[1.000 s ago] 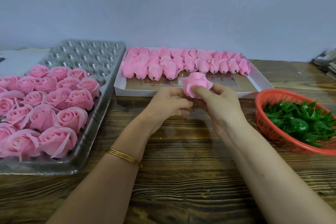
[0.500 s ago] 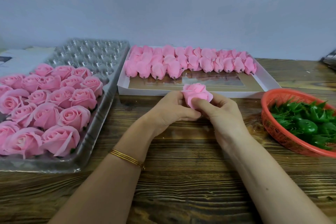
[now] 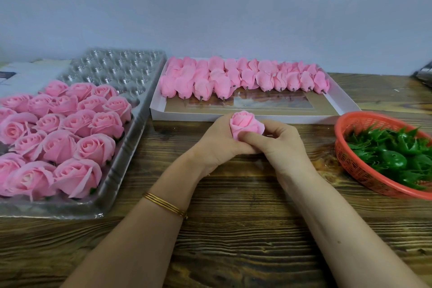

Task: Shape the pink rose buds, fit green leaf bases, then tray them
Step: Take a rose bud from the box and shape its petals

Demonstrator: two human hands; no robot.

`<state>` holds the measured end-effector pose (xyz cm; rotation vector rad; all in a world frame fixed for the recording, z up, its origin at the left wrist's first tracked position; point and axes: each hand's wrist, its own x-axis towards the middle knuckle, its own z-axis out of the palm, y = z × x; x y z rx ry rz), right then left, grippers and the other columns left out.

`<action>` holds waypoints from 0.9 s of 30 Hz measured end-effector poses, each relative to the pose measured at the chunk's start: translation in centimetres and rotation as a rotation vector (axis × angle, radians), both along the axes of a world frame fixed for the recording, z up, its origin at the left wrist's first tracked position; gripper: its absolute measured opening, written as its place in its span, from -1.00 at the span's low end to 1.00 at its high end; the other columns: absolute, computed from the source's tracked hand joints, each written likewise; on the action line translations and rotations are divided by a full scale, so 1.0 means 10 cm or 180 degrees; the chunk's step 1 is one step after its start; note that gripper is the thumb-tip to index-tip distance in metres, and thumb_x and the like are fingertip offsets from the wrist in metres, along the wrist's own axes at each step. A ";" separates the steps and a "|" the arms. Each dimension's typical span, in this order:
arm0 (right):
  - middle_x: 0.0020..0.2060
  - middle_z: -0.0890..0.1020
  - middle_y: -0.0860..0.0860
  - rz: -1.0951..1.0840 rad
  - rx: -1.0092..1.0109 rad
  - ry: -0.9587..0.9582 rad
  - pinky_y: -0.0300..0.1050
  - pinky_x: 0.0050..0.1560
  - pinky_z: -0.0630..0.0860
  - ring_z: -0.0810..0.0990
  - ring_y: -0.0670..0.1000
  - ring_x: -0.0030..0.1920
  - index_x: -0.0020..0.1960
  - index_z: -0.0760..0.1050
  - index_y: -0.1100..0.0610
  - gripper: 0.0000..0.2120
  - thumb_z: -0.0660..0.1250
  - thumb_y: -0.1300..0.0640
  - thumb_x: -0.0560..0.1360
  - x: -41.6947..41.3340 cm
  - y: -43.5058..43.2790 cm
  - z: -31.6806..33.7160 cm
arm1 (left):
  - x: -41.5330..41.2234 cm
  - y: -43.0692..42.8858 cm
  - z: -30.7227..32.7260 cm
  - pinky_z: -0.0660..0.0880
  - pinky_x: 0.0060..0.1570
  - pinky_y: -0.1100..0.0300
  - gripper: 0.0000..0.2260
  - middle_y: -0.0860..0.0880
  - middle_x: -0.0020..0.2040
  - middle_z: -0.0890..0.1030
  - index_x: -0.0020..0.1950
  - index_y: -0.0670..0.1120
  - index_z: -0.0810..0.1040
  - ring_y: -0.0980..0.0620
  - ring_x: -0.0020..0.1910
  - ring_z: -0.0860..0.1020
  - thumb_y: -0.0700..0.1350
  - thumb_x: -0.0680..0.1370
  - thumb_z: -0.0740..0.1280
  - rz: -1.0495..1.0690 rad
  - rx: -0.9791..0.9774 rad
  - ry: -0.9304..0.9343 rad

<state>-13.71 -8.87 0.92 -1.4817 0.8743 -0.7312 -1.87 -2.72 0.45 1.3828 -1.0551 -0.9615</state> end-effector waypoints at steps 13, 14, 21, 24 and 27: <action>-0.15 0.67 0.07 -0.0103 -0.0051 -0.0319 -0.06 -0.09 0.62 0.61 0.00 -0.13 0.04 0.63 0.15 -0.75 0.52 0.25 0.38 0.00 0.07 0.06 | 0.00 -0.05 -0.04 0.52 0.24 -0.13 -0.68 -0.23 0.11 0.66 0.18 -0.25 0.62 -0.20 0.16 0.61 -0.41 0.44 0.44 0.0289 -0.0114 0.0090; -0.15 0.66 0.08 -0.0158 -0.0018 -0.0401 -0.06 -0.10 0.62 0.60 0.01 -0.13 0.04 0.63 0.15 -0.78 0.51 0.25 0.40 0.00 0.06 0.05 | -0.01 -0.04 -0.04 0.55 0.21 -0.07 -0.69 -0.20 0.10 0.67 0.18 -0.25 0.62 -0.17 0.14 0.63 -0.37 0.44 0.46 0.0308 -0.0129 0.0091; -0.24 0.68 0.02 -0.0260 -0.0140 -0.0641 -0.29 -0.39 0.52 0.61 -0.10 -0.24 -0.12 0.64 0.11 -0.98 0.45 0.18 0.48 0.02 0.03 0.03 | -0.06 -0.05 -0.04 0.51 0.18 -0.19 -0.68 -0.21 0.08 0.68 0.18 -0.24 0.62 -0.20 0.12 0.62 -0.34 0.44 0.48 0.0253 -0.0125 -0.0322; -0.29 0.67 -0.02 -0.0319 -0.0310 -0.0620 -0.31 -0.35 0.51 0.61 -0.11 -0.27 -0.17 0.64 0.10 -0.93 0.47 0.23 0.45 0.04 0.03 0.02 | -0.05 -0.05 -0.05 0.49 0.24 -0.18 -0.63 -0.15 0.10 0.69 0.20 -0.19 0.62 -0.14 0.15 0.62 -0.34 0.41 0.49 0.0175 -0.0179 -0.0434; -0.25 0.68 0.06 -0.0299 -0.0274 -0.0591 -0.29 -0.34 0.52 0.61 -0.07 -0.24 -0.15 0.65 0.15 -0.96 0.47 0.26 0.44 0.03 0.02 0.01 | -0.04 -0.03 -0.05 0.53 0.19 -0.14 -0.66 -0.13 0.05 0.70 0.15 -0.19 0.65 -0.11 0.10 0.65 -0.30 0.39 0.52 0.0178 -0.0183 -0.0463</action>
